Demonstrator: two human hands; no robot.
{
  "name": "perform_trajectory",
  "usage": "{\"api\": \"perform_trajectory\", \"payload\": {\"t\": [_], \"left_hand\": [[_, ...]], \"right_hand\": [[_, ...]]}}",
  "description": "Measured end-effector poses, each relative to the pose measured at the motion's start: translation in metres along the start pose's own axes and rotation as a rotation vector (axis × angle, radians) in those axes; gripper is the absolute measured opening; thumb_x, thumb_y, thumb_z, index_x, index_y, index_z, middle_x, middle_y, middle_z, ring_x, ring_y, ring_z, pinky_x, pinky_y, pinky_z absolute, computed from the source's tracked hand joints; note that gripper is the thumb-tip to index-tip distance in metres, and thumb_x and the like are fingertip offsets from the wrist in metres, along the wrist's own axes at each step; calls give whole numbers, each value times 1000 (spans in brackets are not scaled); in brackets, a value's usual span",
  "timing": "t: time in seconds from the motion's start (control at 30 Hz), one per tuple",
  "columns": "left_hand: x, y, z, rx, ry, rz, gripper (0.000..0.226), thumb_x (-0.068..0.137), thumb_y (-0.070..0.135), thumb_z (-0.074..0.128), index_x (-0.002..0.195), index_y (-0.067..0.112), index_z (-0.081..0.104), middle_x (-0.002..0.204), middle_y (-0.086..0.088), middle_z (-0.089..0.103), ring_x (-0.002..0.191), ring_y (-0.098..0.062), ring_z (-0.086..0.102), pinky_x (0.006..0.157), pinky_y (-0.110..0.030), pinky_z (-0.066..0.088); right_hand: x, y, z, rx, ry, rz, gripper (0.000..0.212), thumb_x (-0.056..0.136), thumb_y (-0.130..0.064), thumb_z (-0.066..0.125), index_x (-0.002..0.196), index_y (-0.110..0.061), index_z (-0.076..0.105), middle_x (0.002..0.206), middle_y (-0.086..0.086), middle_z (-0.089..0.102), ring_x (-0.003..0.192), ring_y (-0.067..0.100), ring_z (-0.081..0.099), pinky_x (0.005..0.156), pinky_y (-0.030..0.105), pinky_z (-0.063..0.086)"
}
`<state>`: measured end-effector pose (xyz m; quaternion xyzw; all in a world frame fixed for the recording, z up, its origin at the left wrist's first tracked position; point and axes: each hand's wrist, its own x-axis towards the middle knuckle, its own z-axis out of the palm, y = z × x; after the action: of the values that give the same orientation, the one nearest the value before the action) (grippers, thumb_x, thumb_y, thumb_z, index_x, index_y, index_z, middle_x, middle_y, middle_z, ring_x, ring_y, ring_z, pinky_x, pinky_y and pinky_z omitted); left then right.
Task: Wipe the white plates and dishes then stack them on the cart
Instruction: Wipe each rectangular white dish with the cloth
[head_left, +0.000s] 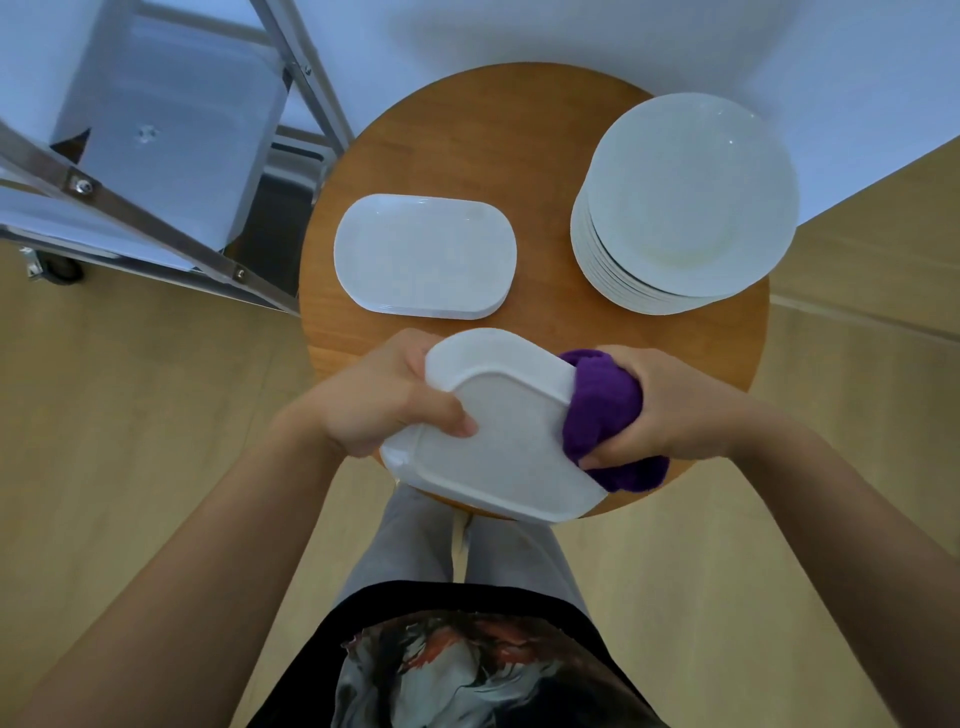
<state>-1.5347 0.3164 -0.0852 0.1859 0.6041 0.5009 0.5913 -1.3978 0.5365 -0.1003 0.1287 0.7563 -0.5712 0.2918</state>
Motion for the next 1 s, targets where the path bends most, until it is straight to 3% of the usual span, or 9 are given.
{"api": "perform_trajectory", "payload": {"t": [0.1,0.2,0.4,0.5,0.6,0.7,0.8,0.9,1.0], "left_hand": [[-2,-2,-6,-148,-24,19,40,52,13,72,91,20,75,91,-3,73,86,-20,69,66,-27,55],[-3,-7,-9,-265,-8,35,41,52,9,70,91,19,75,90,-4,73,84,-20,70,65,-29,56],[1,-16,-3,-456,134,53,44,53,-8,62,87,16,76,88,-8,73,80,-23,71,61,-32,57],[2,-17,0,-518,202,90,39,62,-6,55,88,14,76,88,-7,74,79,-23,71,61,-31,57],[6,-20,7,-565,273,122,41,62,-5,56,98,9,70,93,-9,73,84,-26,71,64,-33,57],[17,-24,26,-672,361,183,42,62,-7,55,95,12,73,96,-8,73,89,-25,70,67,-32,57],[28,-31,46,-742,407,174,42,63,-7,56,94,13,74,97,-7,73,91,-23,70,68,-31,57],[26,-43,64,-779,423,181,37,68,-1,61,96,17,75,103,-5,73,96,-20,69,72,-29,56],[12,-49,67,-731,309,127,38,63,20,83,100,20,75,109,-4,71,102,-19,67,76,-27,55]], "right_hand": [[-8,5,-3,142,-3,-23,68,48,-29,87,105,-48,57,103,-19,66,95,2,63,64,17,53],[-14,9,1,322,67,-46,73,45,-29,85,111,-43,57,104,-13,67,96,8,65,67,22,55],[-10,18,22,675,481,-28,85,42,-29,84,121,-22,52,103,-1,66,96,19,65,72,30,54],[-4,19,35,814,723,3,76,50,-28,82,119,-21,53,102,-2,64,96,19,63,70,29,54],[-2,20,43,900,845,13,67,52,-32,81,113,-21,57,98,-4,65,92,17,63,69,29,54],[6,14,66,1049,983,79,86,50,-41,82,126,-17,50,110,3,63,98,21,62,73,39,56],[15,6,76,1229,1156,62,80,59,-36,81,130,-19,48,111,-1,62,100,17,62,72,29,56],[17,3,68,1329,1130,-17,55,71,-22,78,120,-19,56,101,-3,67,90,13,67,69,27,55],[10,9,53,1400,935,21,50,67,-18,74,115,-14,60,102,5,69,92,21,67,80,40,56]]}}
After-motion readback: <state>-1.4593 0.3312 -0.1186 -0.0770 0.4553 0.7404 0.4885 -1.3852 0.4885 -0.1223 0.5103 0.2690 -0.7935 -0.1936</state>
